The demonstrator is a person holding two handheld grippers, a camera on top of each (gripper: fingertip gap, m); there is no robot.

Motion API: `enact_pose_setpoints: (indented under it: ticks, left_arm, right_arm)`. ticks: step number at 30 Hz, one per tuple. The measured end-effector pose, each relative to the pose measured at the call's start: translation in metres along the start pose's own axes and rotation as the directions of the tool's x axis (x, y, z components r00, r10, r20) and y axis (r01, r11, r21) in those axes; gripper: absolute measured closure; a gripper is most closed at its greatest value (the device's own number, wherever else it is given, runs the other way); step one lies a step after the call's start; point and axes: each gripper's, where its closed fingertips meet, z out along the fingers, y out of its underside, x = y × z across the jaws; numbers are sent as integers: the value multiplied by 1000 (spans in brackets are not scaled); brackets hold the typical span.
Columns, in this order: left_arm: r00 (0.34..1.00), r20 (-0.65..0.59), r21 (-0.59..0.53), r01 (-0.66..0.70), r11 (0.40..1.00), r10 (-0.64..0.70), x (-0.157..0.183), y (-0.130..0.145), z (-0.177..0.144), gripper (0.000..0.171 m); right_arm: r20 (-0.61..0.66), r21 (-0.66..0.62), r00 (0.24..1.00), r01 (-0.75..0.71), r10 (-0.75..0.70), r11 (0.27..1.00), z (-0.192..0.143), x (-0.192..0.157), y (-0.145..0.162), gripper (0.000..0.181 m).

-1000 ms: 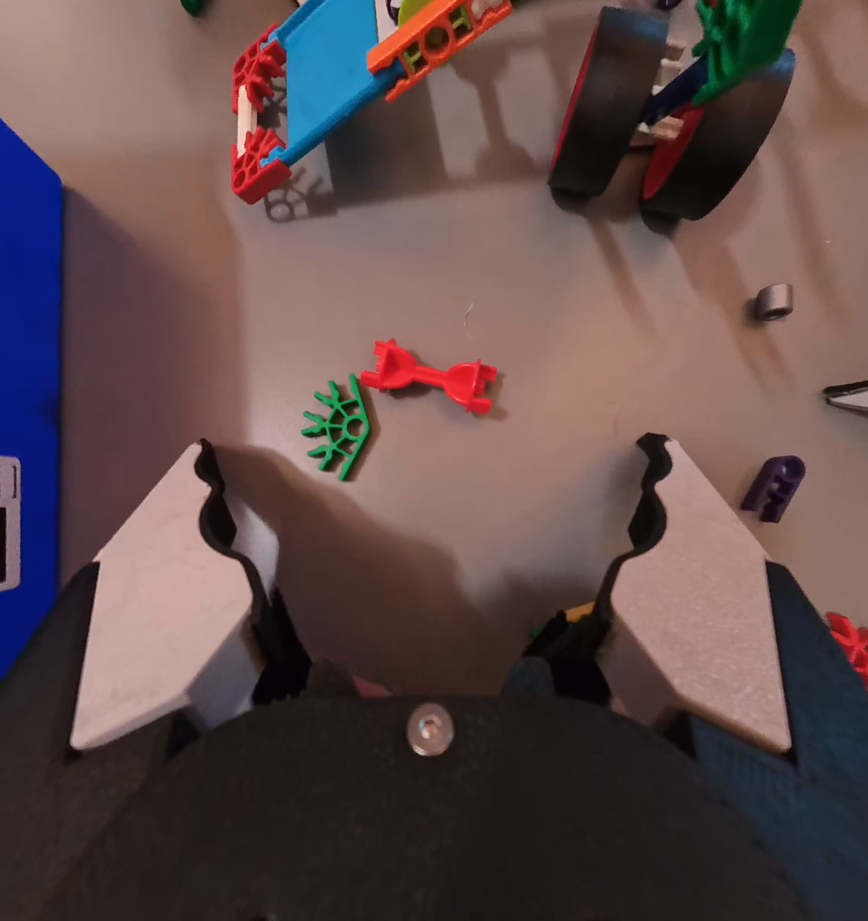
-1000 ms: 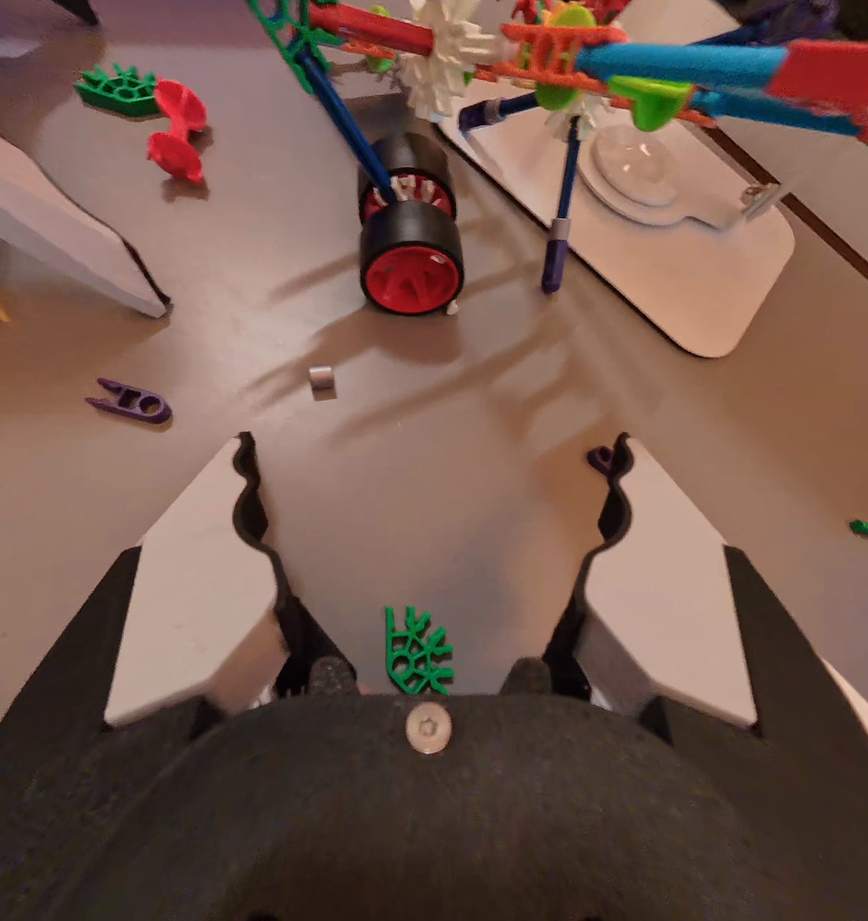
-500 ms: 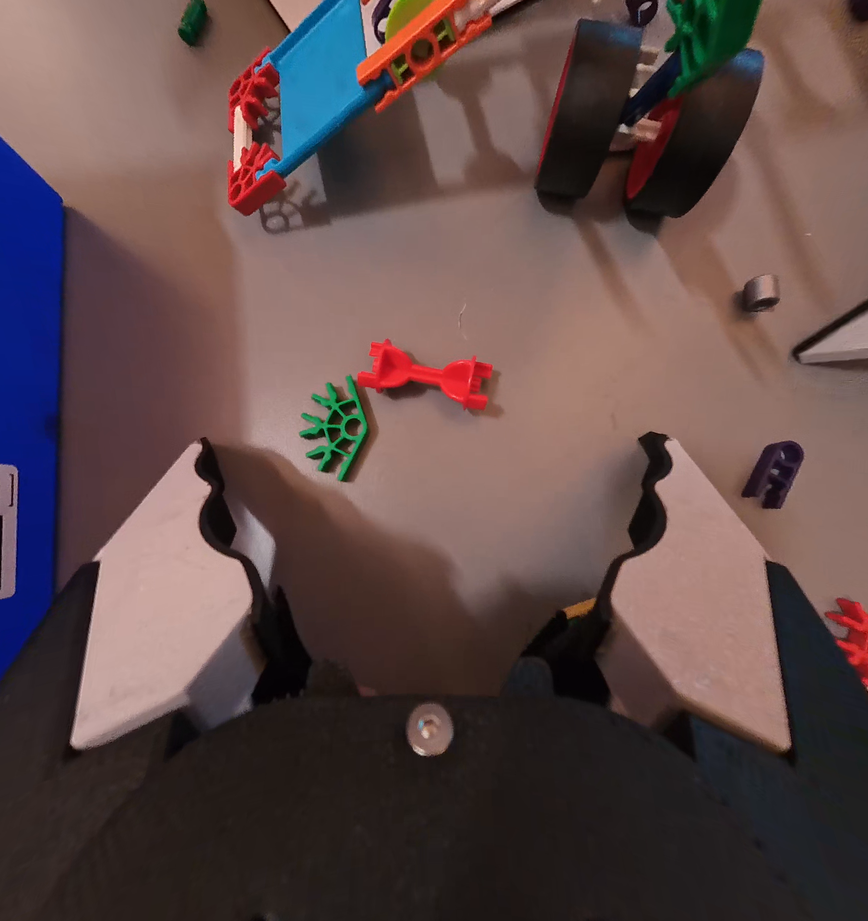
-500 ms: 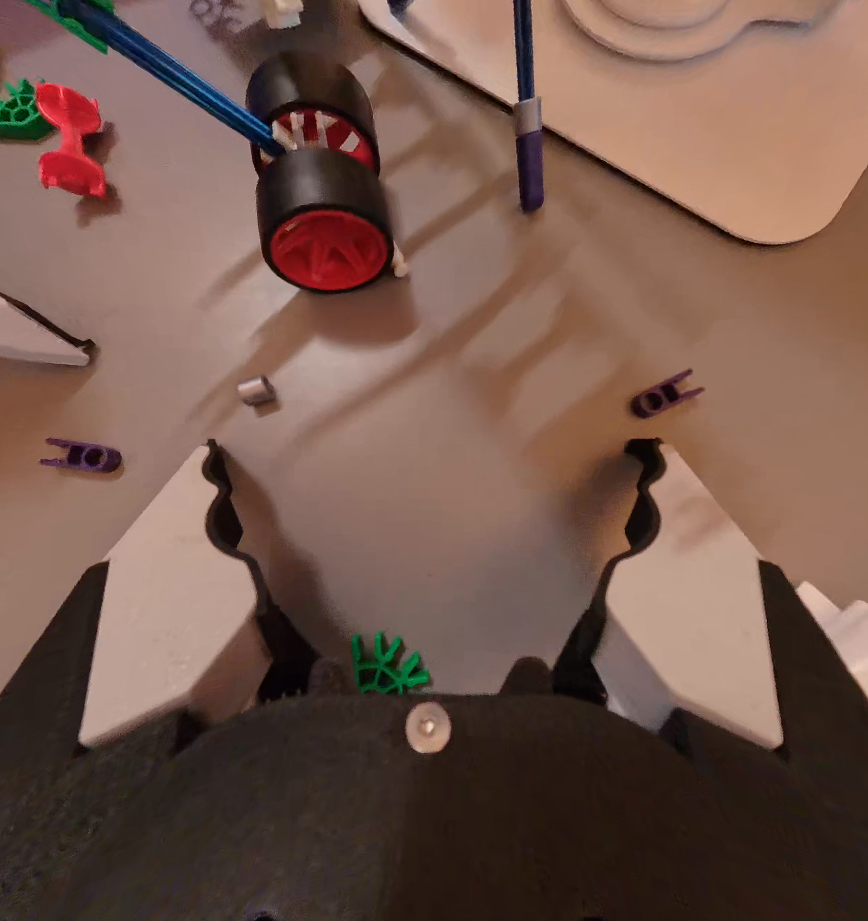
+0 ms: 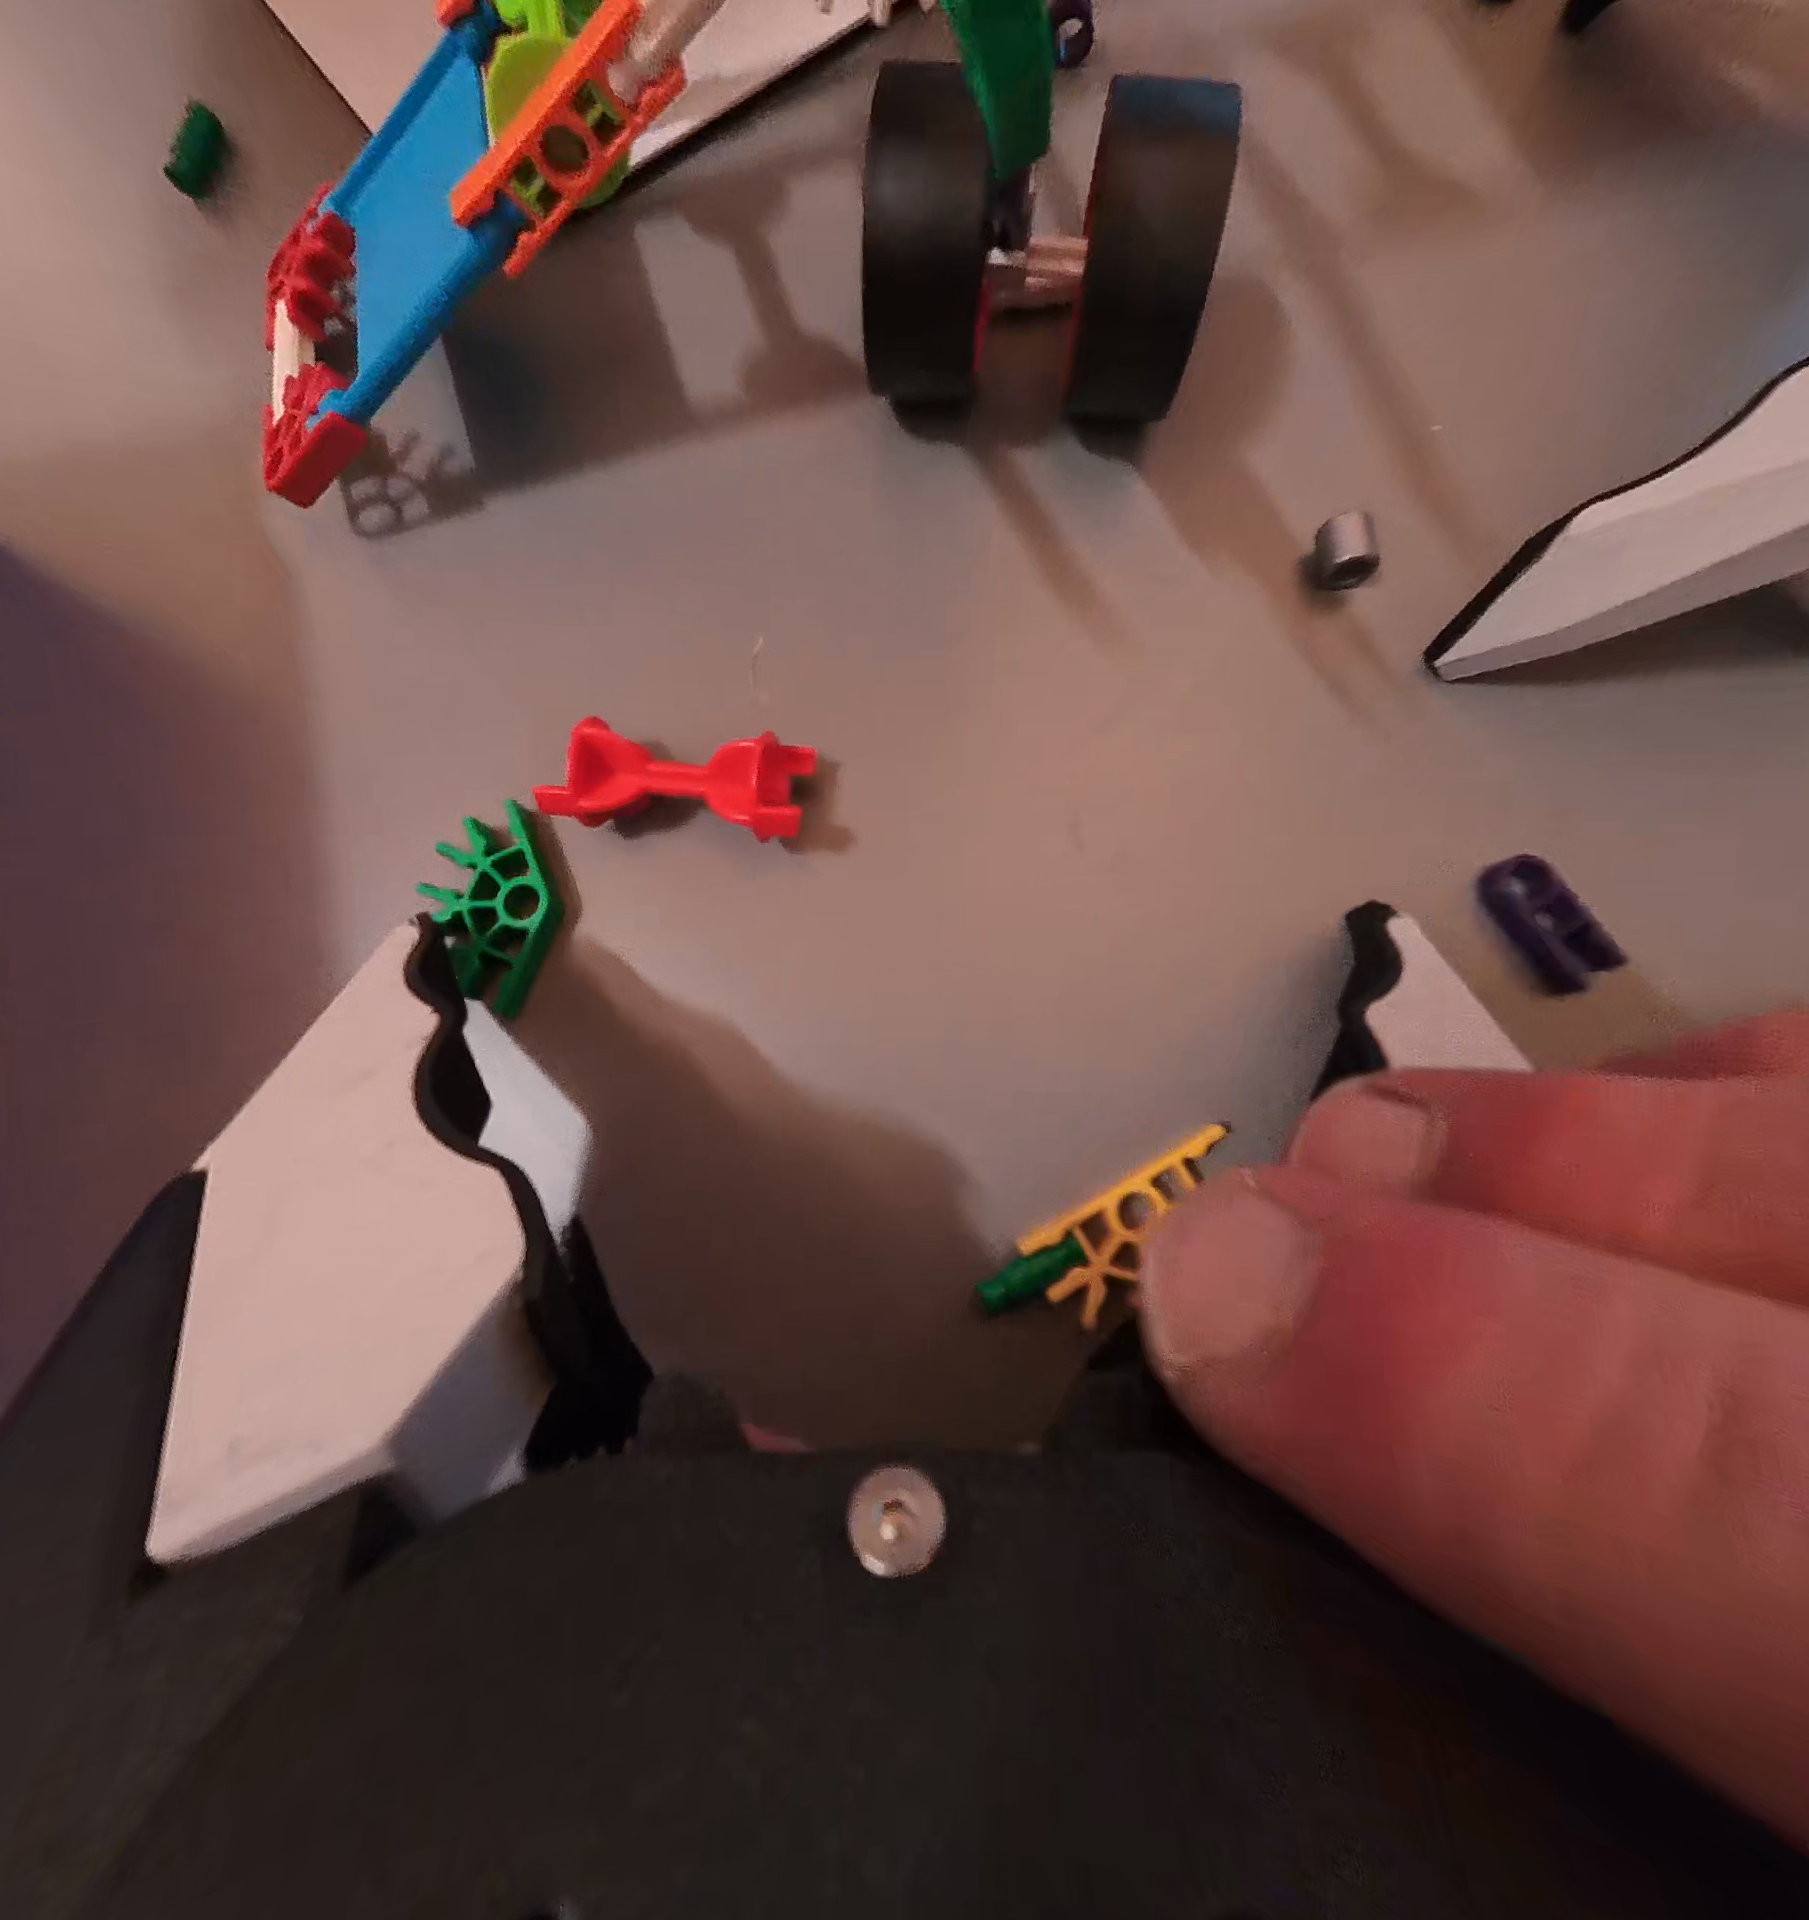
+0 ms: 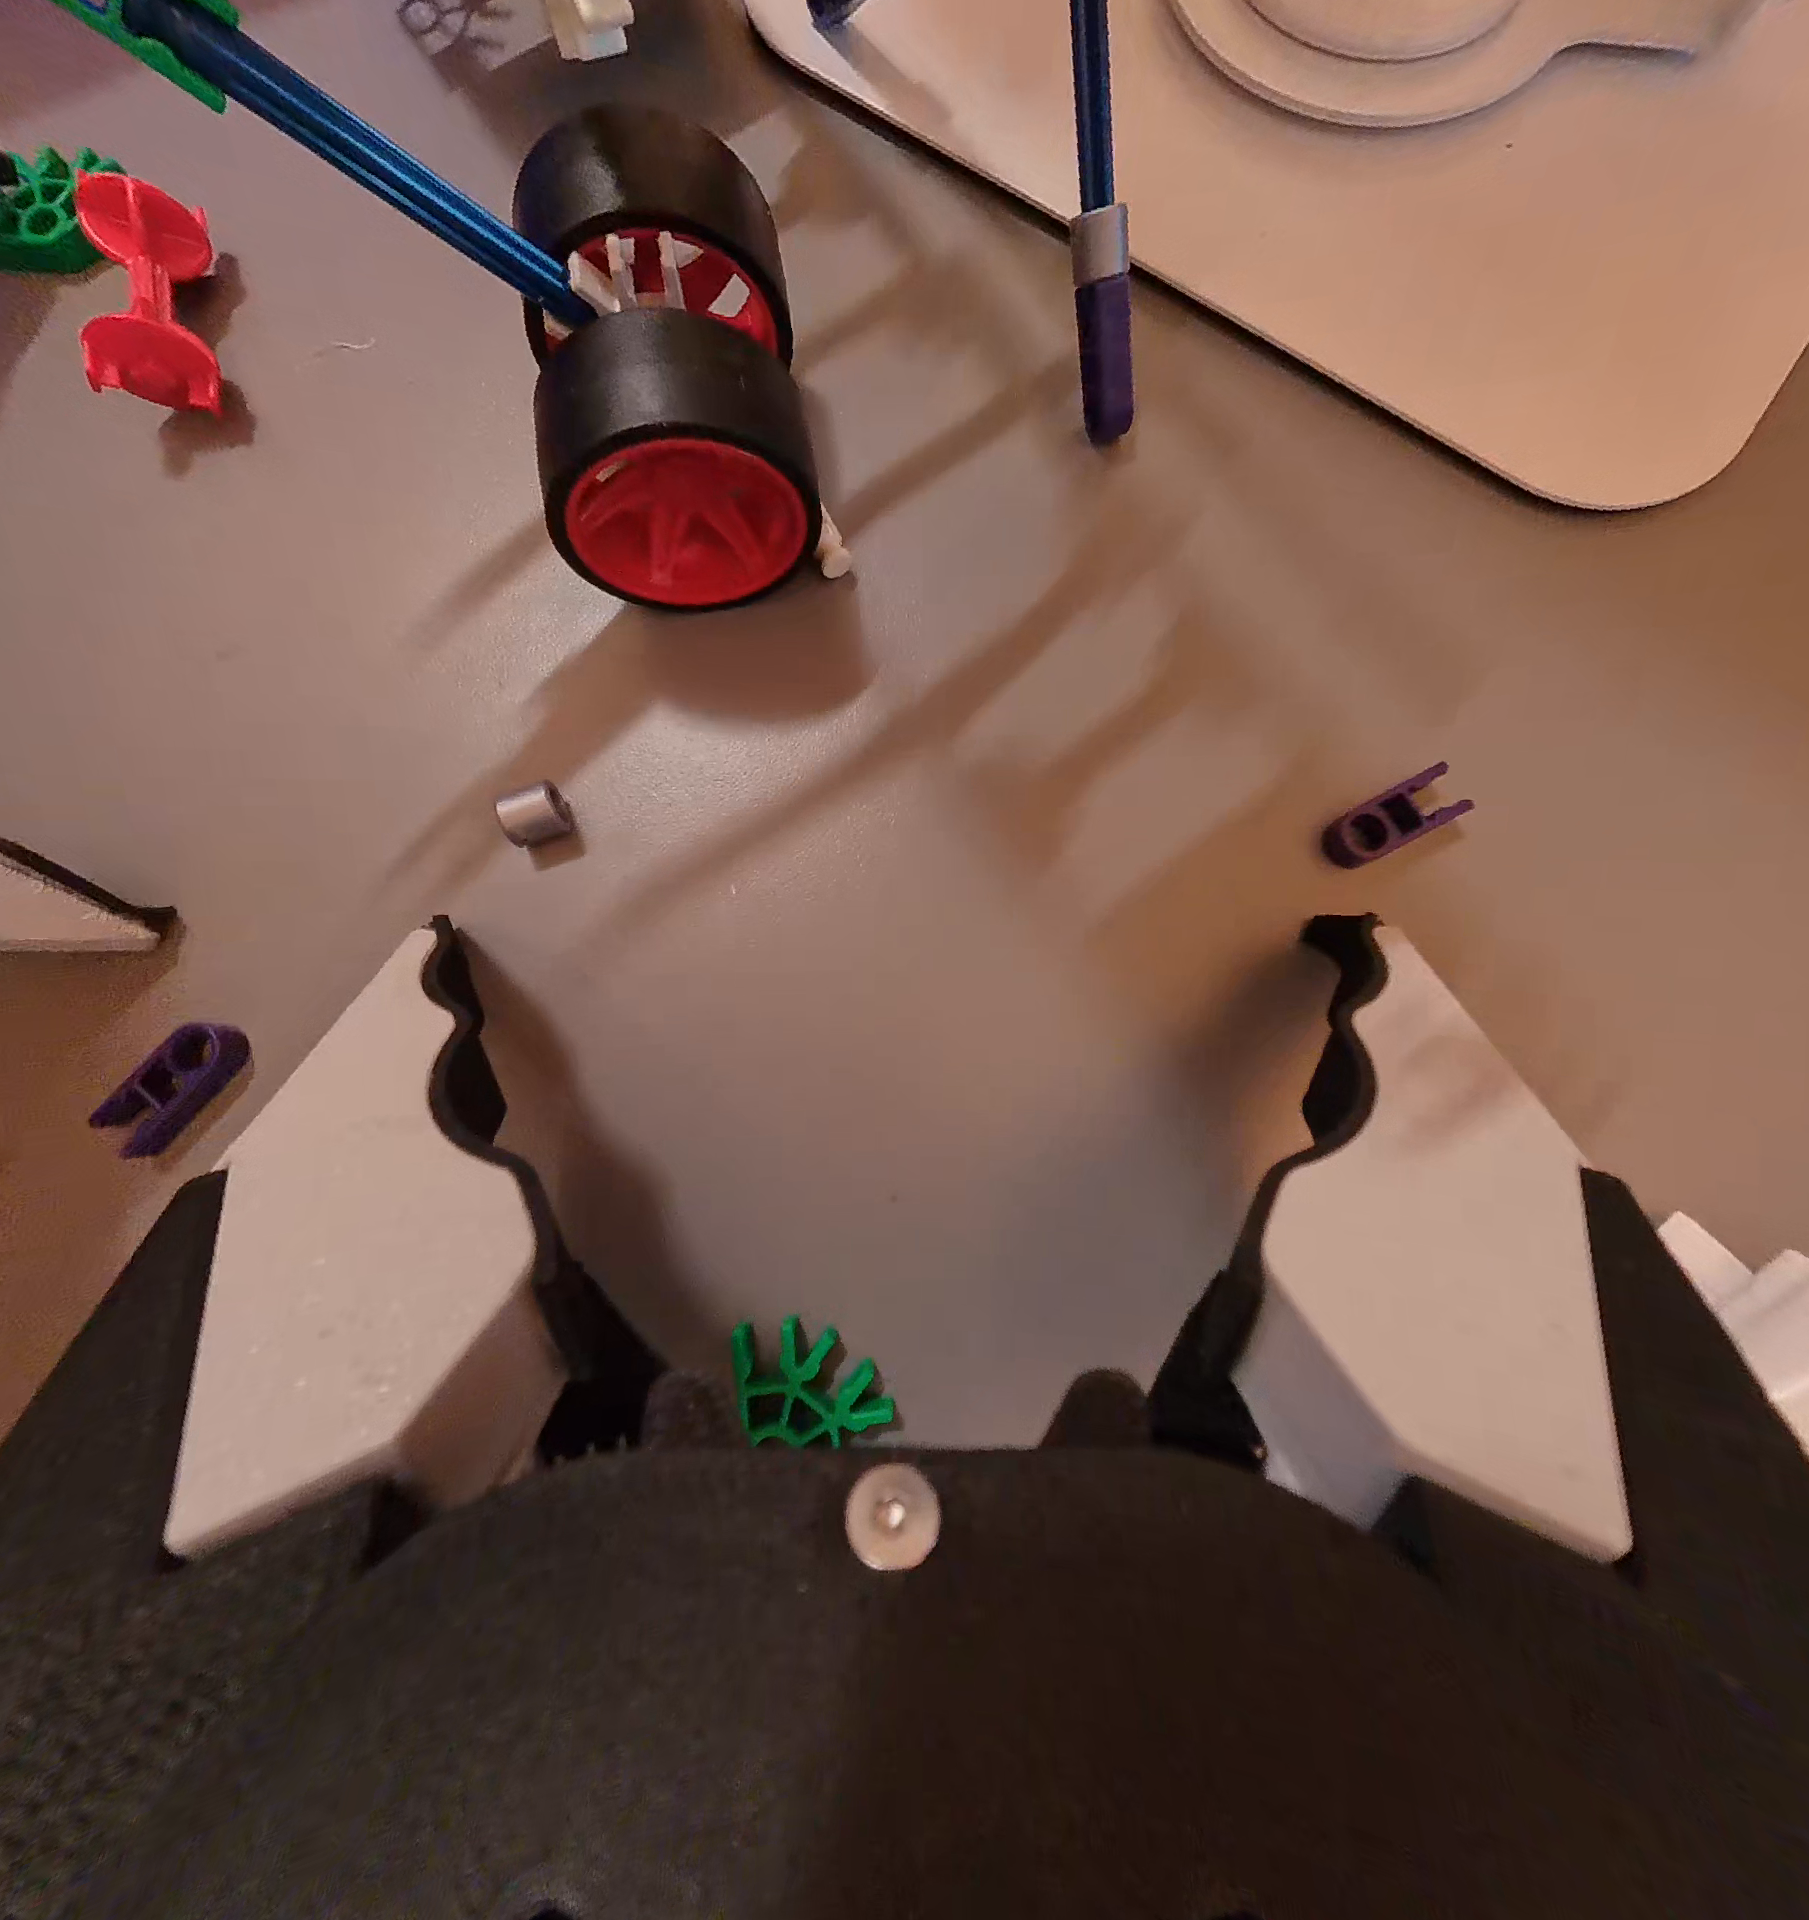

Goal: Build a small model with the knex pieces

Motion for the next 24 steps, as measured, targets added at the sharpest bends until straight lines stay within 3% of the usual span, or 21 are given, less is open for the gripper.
enact_pose_setpoints:
  ticks: [24]
  left_arm:
    - [1000,-8,15,-4,1000,5,-10,-19,18,13]
  right_arm:
    - [0,0,1000,0,0,1000,0,0,0,26]
